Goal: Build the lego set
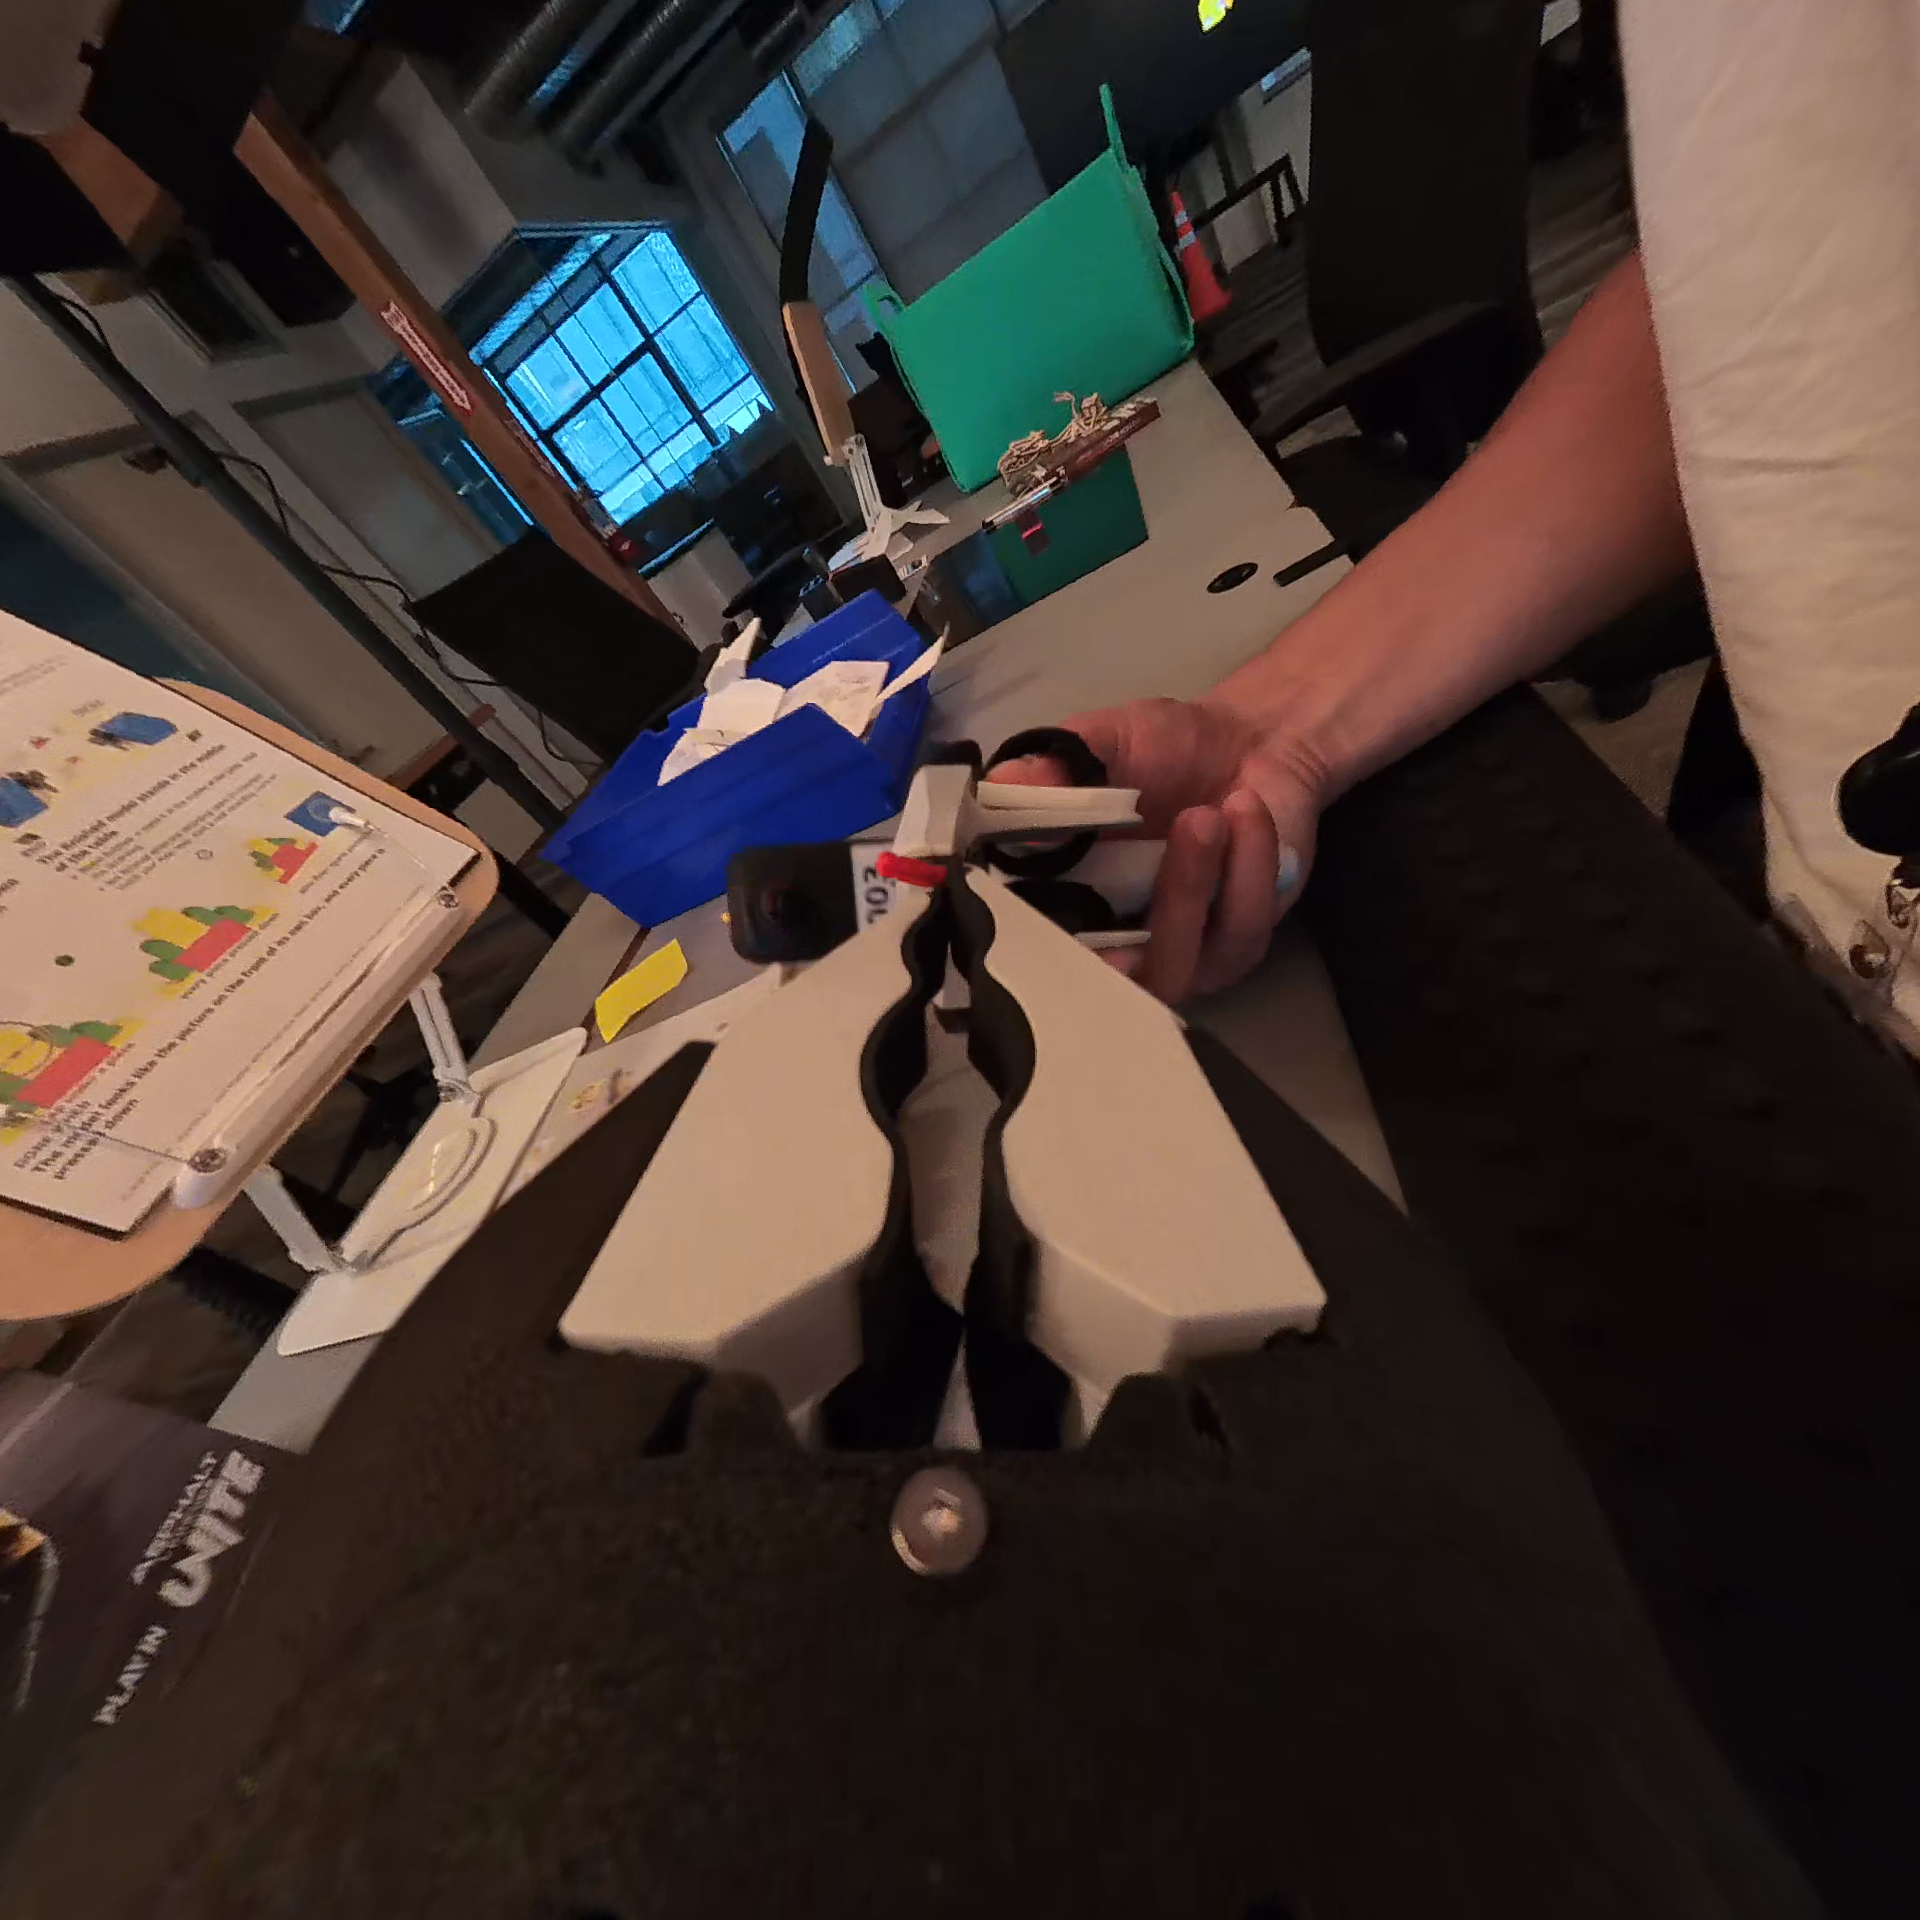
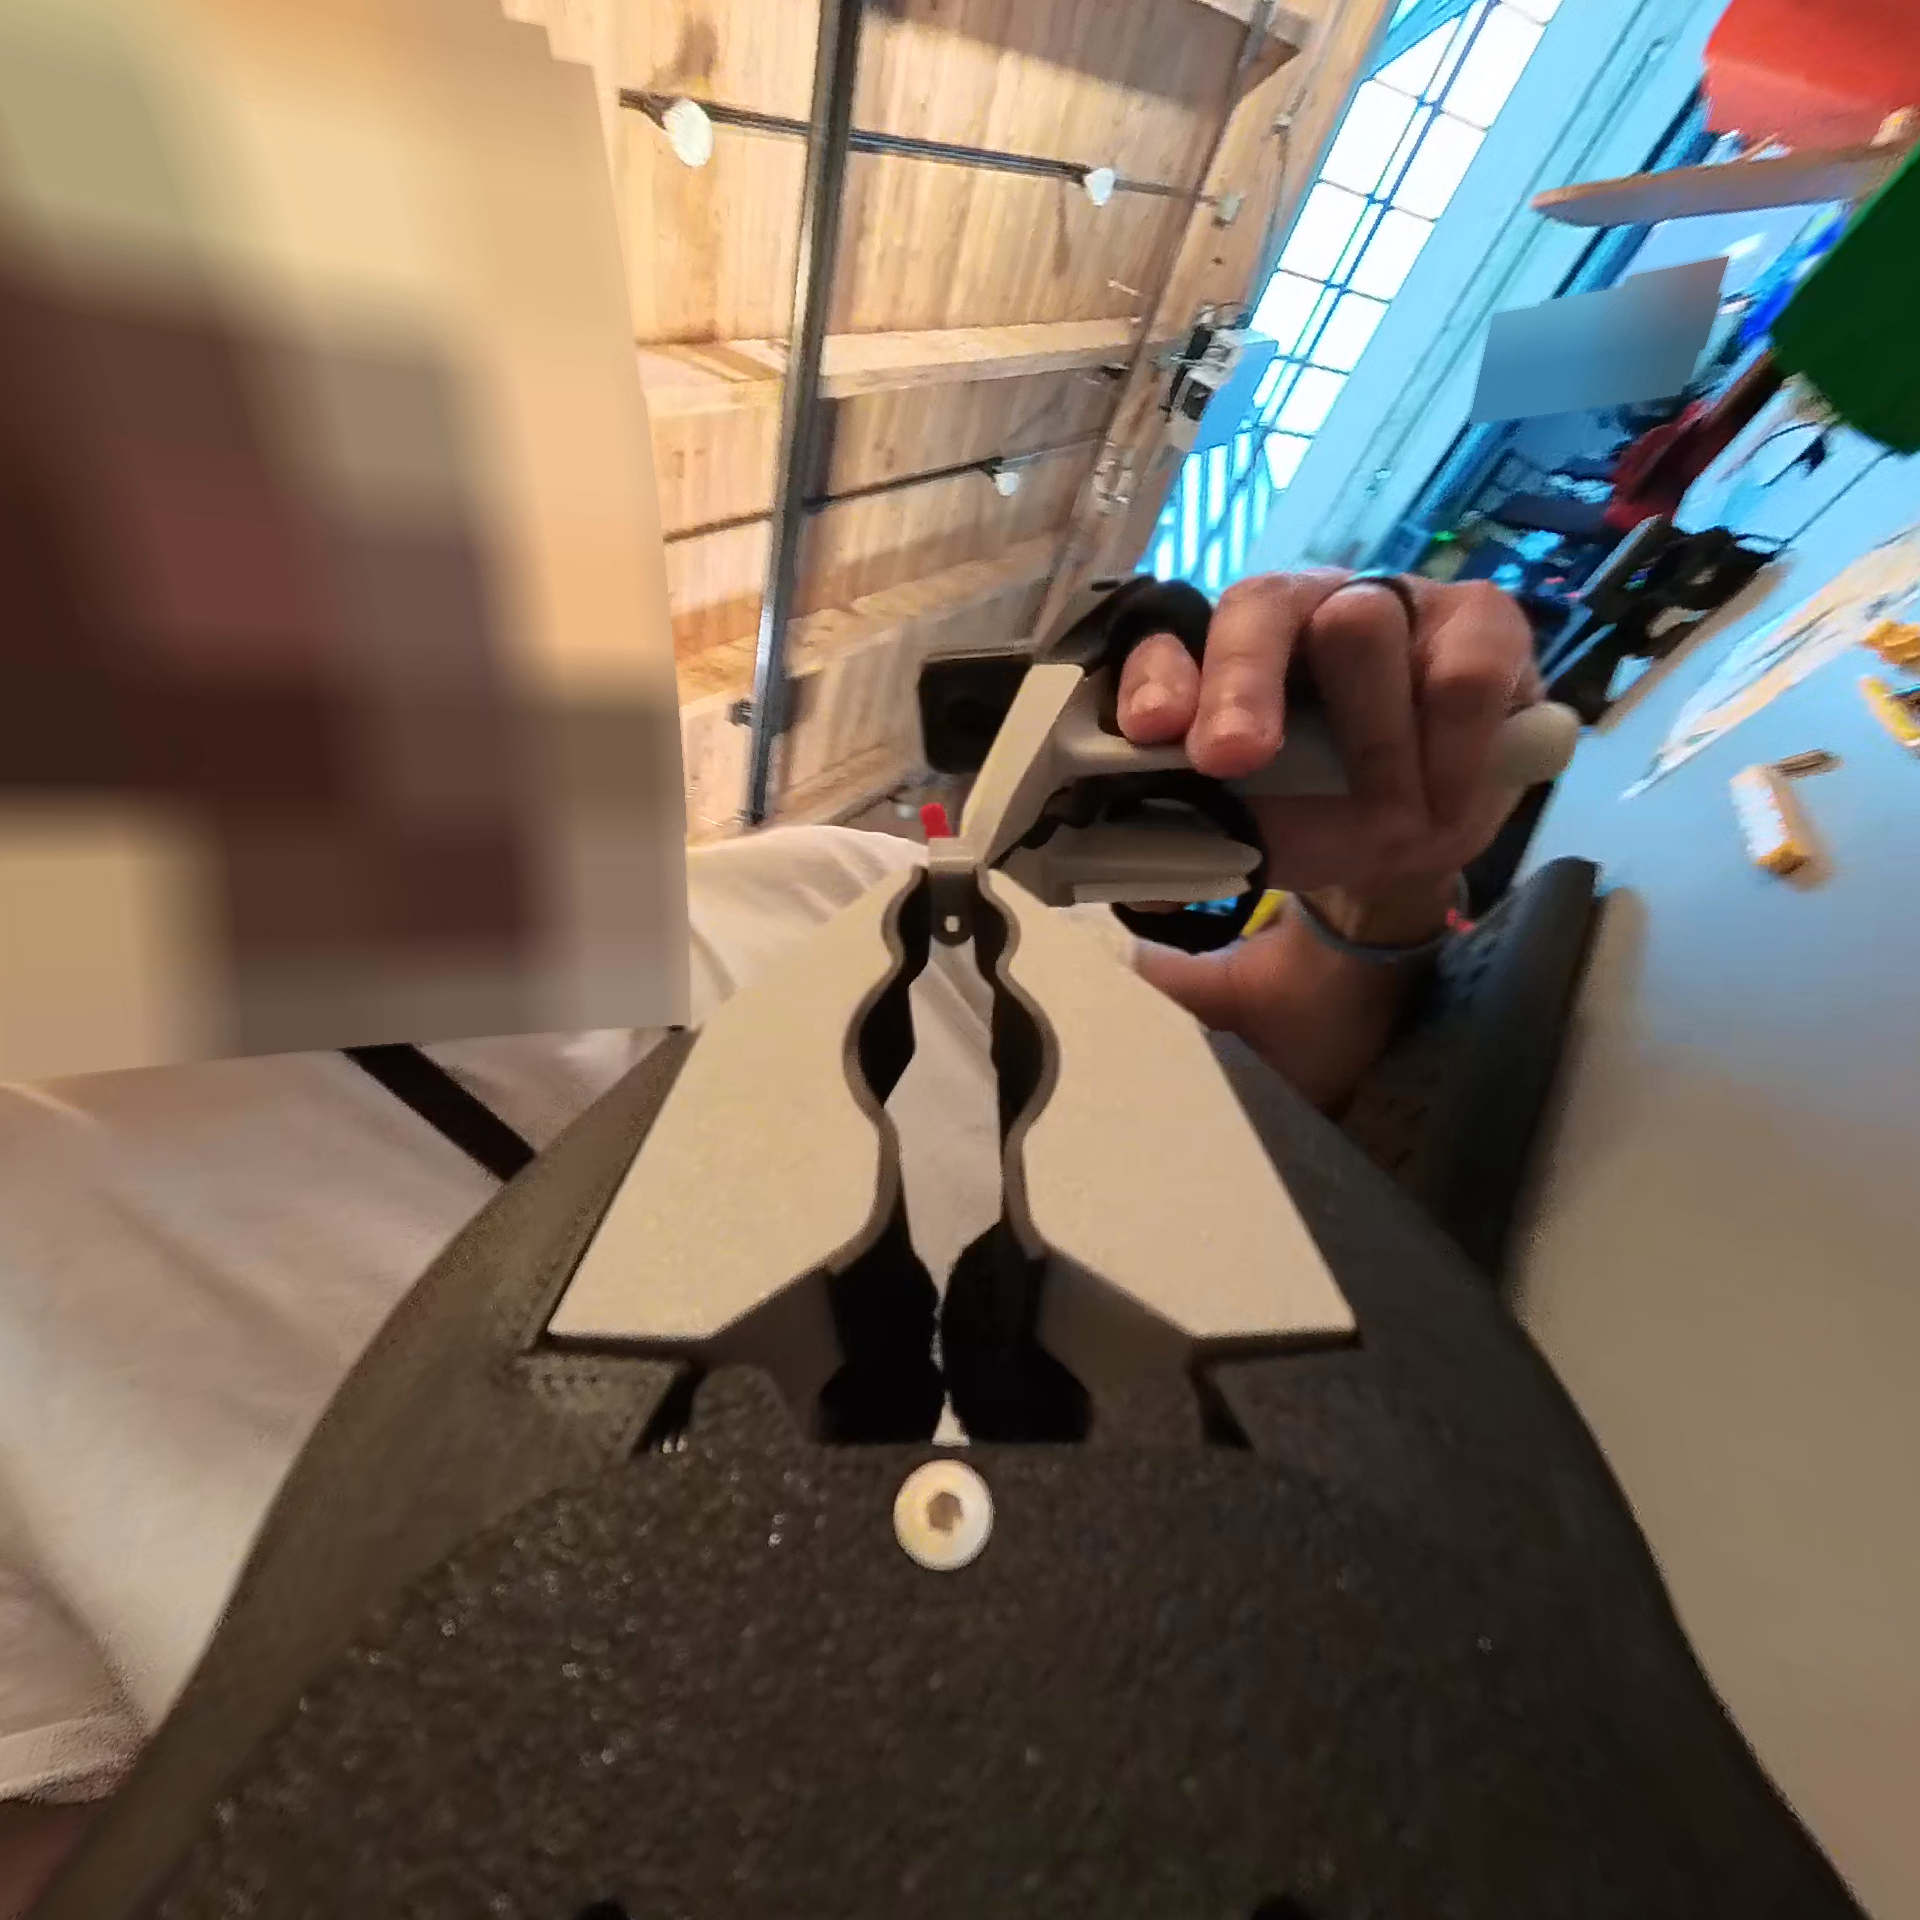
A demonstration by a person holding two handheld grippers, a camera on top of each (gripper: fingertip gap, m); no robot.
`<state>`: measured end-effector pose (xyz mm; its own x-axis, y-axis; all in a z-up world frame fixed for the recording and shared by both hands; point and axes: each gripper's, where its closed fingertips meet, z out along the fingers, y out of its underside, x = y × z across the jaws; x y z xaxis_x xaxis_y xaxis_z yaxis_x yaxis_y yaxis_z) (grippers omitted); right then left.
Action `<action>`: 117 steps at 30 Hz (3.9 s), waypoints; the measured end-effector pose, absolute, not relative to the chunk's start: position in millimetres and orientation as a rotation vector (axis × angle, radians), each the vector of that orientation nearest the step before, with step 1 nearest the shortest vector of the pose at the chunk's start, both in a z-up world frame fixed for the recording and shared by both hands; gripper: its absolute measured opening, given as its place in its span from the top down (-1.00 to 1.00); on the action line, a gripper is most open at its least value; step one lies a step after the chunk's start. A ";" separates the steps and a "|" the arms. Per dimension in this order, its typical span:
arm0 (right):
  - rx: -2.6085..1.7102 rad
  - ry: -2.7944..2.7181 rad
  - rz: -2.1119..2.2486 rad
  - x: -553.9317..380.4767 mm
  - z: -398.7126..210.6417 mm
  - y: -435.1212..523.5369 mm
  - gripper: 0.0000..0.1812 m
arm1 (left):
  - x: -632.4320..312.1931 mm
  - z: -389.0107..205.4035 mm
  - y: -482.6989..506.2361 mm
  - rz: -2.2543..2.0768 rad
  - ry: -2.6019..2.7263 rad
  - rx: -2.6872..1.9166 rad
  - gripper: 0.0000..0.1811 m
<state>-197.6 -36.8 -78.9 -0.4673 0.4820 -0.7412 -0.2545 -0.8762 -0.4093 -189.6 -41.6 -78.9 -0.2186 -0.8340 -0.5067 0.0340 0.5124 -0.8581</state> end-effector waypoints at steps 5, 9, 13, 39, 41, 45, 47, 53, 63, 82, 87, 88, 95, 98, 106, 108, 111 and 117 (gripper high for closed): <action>-1.580 -0.539 2.012 -198.6 -104.2 -40.2 0.94 | -189.6 -104.5 -46.7 -0.948 1.721 -0.761 1.00; -1.860 -0.786 1.674 -193.0 -145.5 -41.6 0.93 | -183.9 -145.9 -48.4 -0.917 1.869 -0.868 1.00; -2.060 -0.855 1.441 -185.6 -187.6 -36.0 0.93 | -177.9 -187.9 -42.9 -0.879 1.987 -1.023 1.00; -2.232 -0.888 1.147 -173.1 -220.9 -27.5 0.93 | -168.7 -214.1 -34.7 -0.865 1.963 -1.255 0.95; -2.229 -0.899 1.126 -172.4 -221.4 -27.3 0.93 | -168.2 -213.8 -34.6 -0.871 1.958 -1.257 0.95; -2.243 -0.910 1.099 -171.7 -224.1 -27.0 0.93 | -167.8 -215.6 -34.5 -0.874 1.955 -1.269 0.96; -2.236 -0.902 1.098 -170.5 -223.0 -25.8 0.93 | -167.3 -214.6 -35.0 -0.887 1.954 -1.269 1.00; -2.227 -0.895 1.093 -167.4 -221.7 -25.7 0.93 | -168.0 -201.0 -27.0 -0.958 1.876 -1.281 1.00; -2.225 -0.861 1.088 -162.4 -221.2 -22.8 0.93 | -187.7 -208.0 -16.8 -0.831 1.891 -1.347 0.91; -2.194 -0.838 1.145 -162.6 -215.8 -23.5 0.93 | -173.1 -231.4 0.5 -0.821 2.185 -1.335 0.89; -2.094 -0.716 1.128 -159.3 -198.3 -6.1 0.93 | -167.0 -218.6 1.5 -0.800 2.072 -1.324 0.97; -2.059 -0.690 1.150 -159.9 -191.4 -4.4 0.93 | -161.4 -201.6 -1.4 -0.896 1.966 -1.316 0.97; -1.675 -0.490 1.408 -153.9 -120.3 2.2 0.94 | -160.1 -106.5 -3.2 -1.510 1.331 -1.266 0.97; -1.597 -0.529 1.347 -159.0 -107.8 2.4 0.94 | -158.5 -106.3 -11.1 -1.523 1.369 -1.239 0.97; -1.592 -0.537 1.437 -160.7 -107.0 -5.2 0.93 | -158.0 -110.6 -13.0 -1.520 1.401 -1.244 0.97; -1.614 -0.573 1.426 -163.9 -110.9 -7.6 0.93 | -158.0 -113.0 -14.2 -1.499 1.428 -1.242 0.97; -1.655 -0.624 1.383 -165.0 -118.3 -10.0 0.93 | -158.6 -119.9 -16.6 -1.440 1.499 -1.242 0.97; -1.733 -0.693 1.313 -165.9 -135.3 -11.3 0.93 | -160.0 -132.1 -18.3 -1.151 1.628 -1.150 0.97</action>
